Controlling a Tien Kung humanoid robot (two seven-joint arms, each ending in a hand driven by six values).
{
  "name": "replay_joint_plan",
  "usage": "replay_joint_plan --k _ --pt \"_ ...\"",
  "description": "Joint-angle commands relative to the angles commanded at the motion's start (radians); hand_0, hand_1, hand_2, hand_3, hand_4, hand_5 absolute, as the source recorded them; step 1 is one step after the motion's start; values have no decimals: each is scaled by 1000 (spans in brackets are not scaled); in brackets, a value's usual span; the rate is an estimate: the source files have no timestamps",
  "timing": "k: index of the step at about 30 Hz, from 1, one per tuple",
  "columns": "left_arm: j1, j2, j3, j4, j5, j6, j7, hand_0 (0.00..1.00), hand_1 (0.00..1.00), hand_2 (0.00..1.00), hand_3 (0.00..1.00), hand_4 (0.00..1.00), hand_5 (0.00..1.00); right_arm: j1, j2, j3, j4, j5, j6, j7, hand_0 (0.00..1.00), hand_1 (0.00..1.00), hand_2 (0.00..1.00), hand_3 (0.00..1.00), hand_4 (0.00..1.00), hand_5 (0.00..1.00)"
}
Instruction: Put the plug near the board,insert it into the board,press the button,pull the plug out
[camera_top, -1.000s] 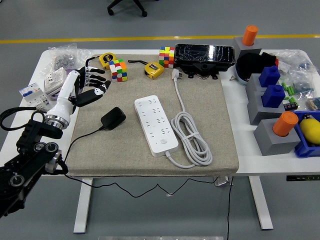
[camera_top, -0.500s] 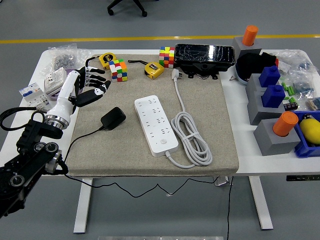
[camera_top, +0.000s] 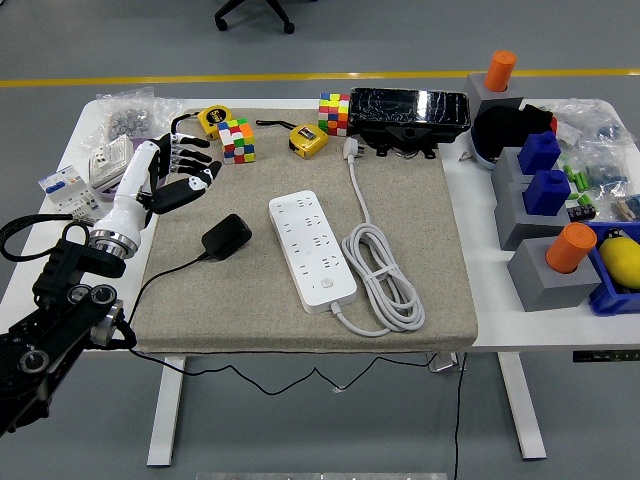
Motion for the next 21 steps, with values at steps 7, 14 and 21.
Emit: replay_joint_plan --k 7,14,21 --pt "-3 0 0 -1 0 0 1 498 521 527 581 755 200 2 0 2 1 -1 0 0 576 637 630 554 896 427" --pt "-3 3 6 1 0 -1 3 498 521 527 581 755 199 0 0 -4 -2 1 1 -1 576 637 629 555 897 425" --pt "-12 6 16 1 -1 -3 3 498 520 527 581 755 199 6 -4 -11 2 3 0 0 576 637 630 554 896 427"
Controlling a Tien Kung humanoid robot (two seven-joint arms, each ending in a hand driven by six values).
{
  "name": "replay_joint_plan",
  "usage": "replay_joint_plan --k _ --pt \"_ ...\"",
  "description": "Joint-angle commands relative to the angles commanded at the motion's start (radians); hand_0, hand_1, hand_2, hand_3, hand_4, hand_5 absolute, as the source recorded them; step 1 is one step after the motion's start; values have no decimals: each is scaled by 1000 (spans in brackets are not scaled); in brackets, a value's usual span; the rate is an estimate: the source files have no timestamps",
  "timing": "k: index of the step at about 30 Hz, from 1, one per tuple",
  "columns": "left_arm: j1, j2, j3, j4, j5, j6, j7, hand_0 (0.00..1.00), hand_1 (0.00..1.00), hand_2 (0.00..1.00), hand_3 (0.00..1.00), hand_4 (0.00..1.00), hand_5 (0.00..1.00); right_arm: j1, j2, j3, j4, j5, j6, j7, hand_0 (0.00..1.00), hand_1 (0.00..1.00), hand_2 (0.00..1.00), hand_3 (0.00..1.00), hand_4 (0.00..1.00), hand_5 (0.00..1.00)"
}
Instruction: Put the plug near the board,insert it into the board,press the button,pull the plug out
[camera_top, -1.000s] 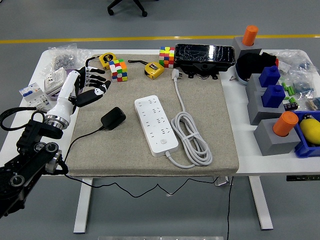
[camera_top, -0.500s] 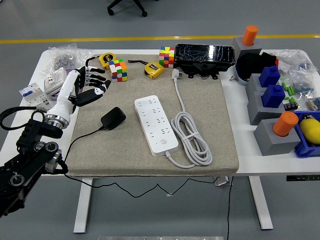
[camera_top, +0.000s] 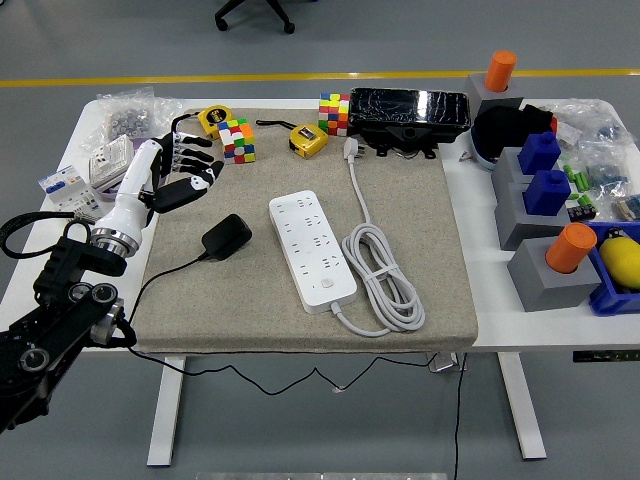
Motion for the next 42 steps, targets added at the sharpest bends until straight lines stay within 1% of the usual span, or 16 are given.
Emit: replay_joint_plan --k 15,29,42 --pt "1 2 12 0 2 -4 5 499 520 527 578 755 199 0 0 -8 1 3 0 0 576 637 630 554 897 427" --pt "6 -6 8 0 4 -6 8 499 521 527 578 755 199 -12 3 8 -3 -4 0 -1 576 637 630 554 896 427" --pt "6 -8 9 -1 7 -9 13 499 521 528 578 755 200 -8 4 12 1 -6 0 1 576 637 630 554 896 426"
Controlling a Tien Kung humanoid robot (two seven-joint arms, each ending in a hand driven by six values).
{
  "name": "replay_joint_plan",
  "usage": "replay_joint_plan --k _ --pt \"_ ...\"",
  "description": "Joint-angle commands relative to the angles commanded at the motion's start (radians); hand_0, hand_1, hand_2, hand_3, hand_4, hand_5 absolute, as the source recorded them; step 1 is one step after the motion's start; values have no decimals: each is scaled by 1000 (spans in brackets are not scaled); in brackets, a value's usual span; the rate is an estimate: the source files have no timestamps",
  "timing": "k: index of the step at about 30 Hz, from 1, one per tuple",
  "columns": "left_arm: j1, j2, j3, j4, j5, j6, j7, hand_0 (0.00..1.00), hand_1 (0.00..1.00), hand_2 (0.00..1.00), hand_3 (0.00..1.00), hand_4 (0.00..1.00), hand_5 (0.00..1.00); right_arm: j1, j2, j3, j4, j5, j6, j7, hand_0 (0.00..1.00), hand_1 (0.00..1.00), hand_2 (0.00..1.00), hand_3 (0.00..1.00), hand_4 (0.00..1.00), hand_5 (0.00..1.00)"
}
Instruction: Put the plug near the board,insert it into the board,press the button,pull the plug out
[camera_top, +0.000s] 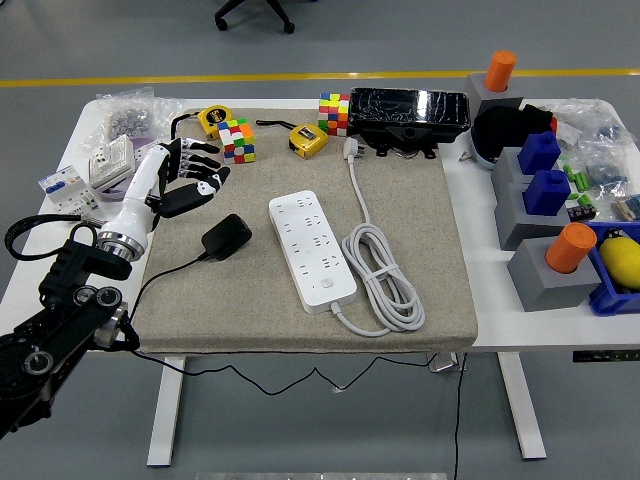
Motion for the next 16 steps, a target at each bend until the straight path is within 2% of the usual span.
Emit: replay_joint_plan --k 16 --pt "0 -5 6 1 0 -2 1 499 522 528 577 755 200 -1 4 0 -4 3 0 1 577 637 630 554 897 427"
